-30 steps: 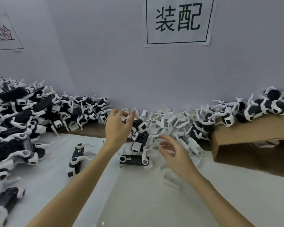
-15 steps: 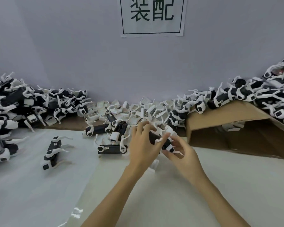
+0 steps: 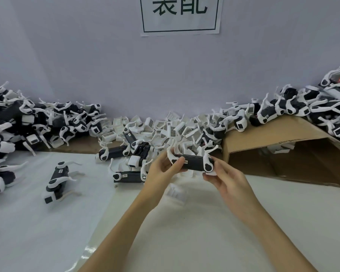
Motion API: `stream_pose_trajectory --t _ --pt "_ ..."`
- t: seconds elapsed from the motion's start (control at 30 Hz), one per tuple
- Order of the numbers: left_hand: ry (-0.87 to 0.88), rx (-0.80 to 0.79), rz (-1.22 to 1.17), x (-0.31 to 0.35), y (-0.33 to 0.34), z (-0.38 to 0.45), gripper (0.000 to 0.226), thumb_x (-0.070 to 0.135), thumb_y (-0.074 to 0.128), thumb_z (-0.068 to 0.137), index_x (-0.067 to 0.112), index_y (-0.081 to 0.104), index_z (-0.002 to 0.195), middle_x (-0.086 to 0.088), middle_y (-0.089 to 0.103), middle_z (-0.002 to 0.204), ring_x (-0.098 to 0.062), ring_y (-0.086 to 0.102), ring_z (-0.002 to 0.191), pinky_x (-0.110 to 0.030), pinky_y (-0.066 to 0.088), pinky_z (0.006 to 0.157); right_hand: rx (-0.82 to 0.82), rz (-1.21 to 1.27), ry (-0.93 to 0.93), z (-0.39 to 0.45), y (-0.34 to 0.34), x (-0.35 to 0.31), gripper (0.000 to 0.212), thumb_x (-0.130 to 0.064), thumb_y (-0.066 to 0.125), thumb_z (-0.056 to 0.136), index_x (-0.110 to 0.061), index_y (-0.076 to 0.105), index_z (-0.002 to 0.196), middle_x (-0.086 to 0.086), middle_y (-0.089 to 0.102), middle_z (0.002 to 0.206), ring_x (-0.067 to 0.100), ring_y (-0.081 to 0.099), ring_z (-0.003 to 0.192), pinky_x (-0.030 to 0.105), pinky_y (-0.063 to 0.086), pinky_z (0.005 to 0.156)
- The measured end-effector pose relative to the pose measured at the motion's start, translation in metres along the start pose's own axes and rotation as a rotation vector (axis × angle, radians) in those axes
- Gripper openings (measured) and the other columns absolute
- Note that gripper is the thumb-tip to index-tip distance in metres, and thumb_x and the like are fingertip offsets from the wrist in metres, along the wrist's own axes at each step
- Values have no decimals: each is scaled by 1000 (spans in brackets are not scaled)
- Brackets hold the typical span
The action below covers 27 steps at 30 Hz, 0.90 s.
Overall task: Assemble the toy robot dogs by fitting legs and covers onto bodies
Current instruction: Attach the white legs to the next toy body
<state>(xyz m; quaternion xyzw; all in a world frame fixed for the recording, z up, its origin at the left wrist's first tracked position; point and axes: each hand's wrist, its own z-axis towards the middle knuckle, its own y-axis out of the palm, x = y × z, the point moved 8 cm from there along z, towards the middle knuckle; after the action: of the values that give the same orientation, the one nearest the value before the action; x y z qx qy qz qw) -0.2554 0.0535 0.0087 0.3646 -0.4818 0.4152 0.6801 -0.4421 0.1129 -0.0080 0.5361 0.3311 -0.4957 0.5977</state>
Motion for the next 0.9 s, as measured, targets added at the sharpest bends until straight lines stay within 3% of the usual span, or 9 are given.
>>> stream_pose_trajectory --t 0.1,0.3,0.43,0.53,0.63,0.7,0.77,0.83,0.9 --pt "-41 -21 -66 1 1 -2 48 55 85 85 37 72 129 -7 76 126 -27 72 119 -35 58 101 5 -125 -8 -5 10 -1 51 -48 76 89 -14 73 127 5 72 130 21 70 119 36 56 102" --pt "-61 10 -73 5 -4 -5 52 44 78 92 27 67 139 -12 73 126 -28 69 109 -44 57 97 53 -252 -42 -9 14 -6 48 -41 77 88 -15 71 127 2 77 119 22 76 106 41 59 101" --pt "-130 -126 -145 5 1 -5 59 39 79 95 25 58 148 -14 71 132 -42 72 114 -37 60 80 59 -324 -119 -10 11 -17 40 -40 81 86 -31 71 124 -5 75 118 14 73 108 29 58 92" --pt "-254 -253 -338 3 5 -8 79 55 82 88 26 51 155 -12 69 138 -51 67 121 -35 61 78 32 -283 -148 -11 7 -19 63 -28 87 85 -35 59 140 -2 72 124 16 71 114 21 55 90" --pt "-351 -252 -497 0 1 -7 85 79 55 90 18 55 148 -23 61 147 -55 67 118 -39 62 78 -20 -326 -146 -10 8 -22 70 -21 87 84 -40 54 144 -3 70 129 21 72 113 23 55 91" --pt "-392 -191 -499 -6 -1 -5 81 86 43 91 17 55 132 -29 65 139 -52 72 103 -41 62 72 -85 -378 -132 -11 11 -21 73 -14 85 86 -42 54 145 -3 66 135 20 69 116 24 54 95" --pt "-436 -86 -421 -15 -5 -4 77 84 50 90 15 52 123 -29 69 124 -47 75 85 -39 61 63 -163 -414 -94 -12 14 -17 73 -8 80 91 -44 52 148 -6 64 139 20 67 120 25 54 99" --pt "-460 10 -308 -21 -10 -4 77 72 69 90 8 55 131 -28 67 127 -44 75 76 -36 60 58 -196 -427 -58 -13 15 -15 67 -2 68 97 -43 53 148 -5 63 142 22 62 129 33 52 108" --pt "-475 72 -275 -22 -13 -7 76 60 85 83 10 58 133 -23 67 123 -41 75 71 -33 59 55 -229 -271 2 -14 18 -10 55 -7 58 100 -36 59 146 0 62 146 26 59 134 39 52 109"
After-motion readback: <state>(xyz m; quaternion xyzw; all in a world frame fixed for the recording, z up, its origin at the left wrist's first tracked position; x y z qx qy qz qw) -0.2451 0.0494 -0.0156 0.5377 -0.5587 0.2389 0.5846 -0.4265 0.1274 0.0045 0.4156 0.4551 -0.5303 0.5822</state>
